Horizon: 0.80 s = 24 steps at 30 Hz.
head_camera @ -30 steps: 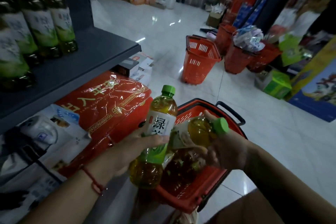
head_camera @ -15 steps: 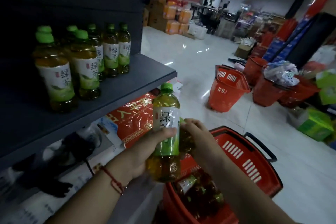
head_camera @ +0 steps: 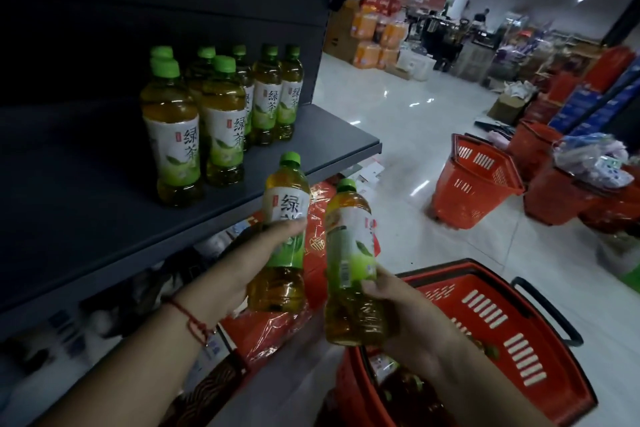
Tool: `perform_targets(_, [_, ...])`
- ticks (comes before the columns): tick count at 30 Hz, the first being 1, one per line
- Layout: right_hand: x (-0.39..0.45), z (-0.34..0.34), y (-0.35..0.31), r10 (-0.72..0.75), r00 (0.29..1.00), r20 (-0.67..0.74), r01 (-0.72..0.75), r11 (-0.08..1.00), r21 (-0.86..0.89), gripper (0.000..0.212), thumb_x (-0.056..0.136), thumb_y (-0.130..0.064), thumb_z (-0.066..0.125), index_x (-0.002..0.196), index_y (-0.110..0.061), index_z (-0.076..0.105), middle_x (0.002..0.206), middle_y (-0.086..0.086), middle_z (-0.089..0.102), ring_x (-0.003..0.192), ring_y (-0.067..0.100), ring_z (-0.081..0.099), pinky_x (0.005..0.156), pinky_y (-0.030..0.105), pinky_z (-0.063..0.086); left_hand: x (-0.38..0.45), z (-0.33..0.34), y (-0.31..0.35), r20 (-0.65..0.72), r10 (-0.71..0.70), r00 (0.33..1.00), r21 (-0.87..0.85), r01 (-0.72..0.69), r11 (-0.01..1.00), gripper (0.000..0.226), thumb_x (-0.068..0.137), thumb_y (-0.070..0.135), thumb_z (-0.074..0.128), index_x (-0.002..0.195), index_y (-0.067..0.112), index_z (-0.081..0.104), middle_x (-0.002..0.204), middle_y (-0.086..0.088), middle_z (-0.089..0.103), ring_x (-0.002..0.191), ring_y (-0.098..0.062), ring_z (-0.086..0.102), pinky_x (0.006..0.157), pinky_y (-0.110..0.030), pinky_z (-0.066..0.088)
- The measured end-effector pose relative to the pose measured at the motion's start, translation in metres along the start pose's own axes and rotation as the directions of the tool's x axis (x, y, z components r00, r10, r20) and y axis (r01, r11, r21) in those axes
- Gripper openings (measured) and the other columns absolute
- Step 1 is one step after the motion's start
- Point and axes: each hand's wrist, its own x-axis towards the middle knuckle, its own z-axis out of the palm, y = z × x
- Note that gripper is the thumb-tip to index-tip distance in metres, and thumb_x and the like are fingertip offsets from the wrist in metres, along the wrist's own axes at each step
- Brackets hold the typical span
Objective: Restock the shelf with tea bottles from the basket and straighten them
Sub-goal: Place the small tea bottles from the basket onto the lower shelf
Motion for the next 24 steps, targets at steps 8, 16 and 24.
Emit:
perform_targets(8, [0.029, 0.026, 0.003, -0.161, 0.969, -0.187, 0.084, 0.927, -0.365, 0.072, 0.065, -0.007, 0.074, 0.130, -0.033, 0.056, 0.115, 0.008, 0.071, 0.107, 0.030, 0.068, 0.092, 0.050, 0.055, 0.065, -0.019, -0.002, -0.293, -0.077, 0.953, 0.119, 0.116, 0.986, 0.063, 0.079, 0.042, 0.067, 0.127, 0.004, 0.051, 0.122, -0.012, 0.055, 0.114, -0.029, 0.052, 0.095, -0.036, 0.041])
perform_targets(16, [0.053, 0.055, -0.014, 0.023, 0.986, -0.167, -0.033, 0.998, -0.055, 0.057, 0.070, -0.025, 0.077, 0.123, -0.011, 0.058, 0.094, 0.016, 0.075, 0.073, 0.026, 0.074, 0.062, 0.037, 0.058, 0.016, -0.030, 0.021, -0.272, 0.121, 0.955, 0.076, -0.104, 0.992, 0.041, 0.100, 0.007, 0.041, 0.139, -0.006, 0.035, 0.140, -0.020, 0.044, 0.129, -0.032, 0.042, 0.067, -0.014, 0.042])
perform_targets(24, [0.137, 0.053, -0.061, -0.293, 0.919, -0.263, 0.189, 0.915, -0.357, 0.060, 0.073, -0.003, 0.078, 0.126, -0.010, 0.051, 0.113, 0.014, 0.068, 0.102, 0.031, 0.068, 0.088, 0.043, 0.057, -0.035, -0.058, 0.017, -0.322, 0.224, 0.920, 0.015, -0.232, 0.973, 0.042, 0.082, 0.028, 0.072, 0.122, 0.019, 0.059, 0.116, -0.009, 0.068, 0.098, -0.018, 0.067, 0.074, -0.025, 0.055])
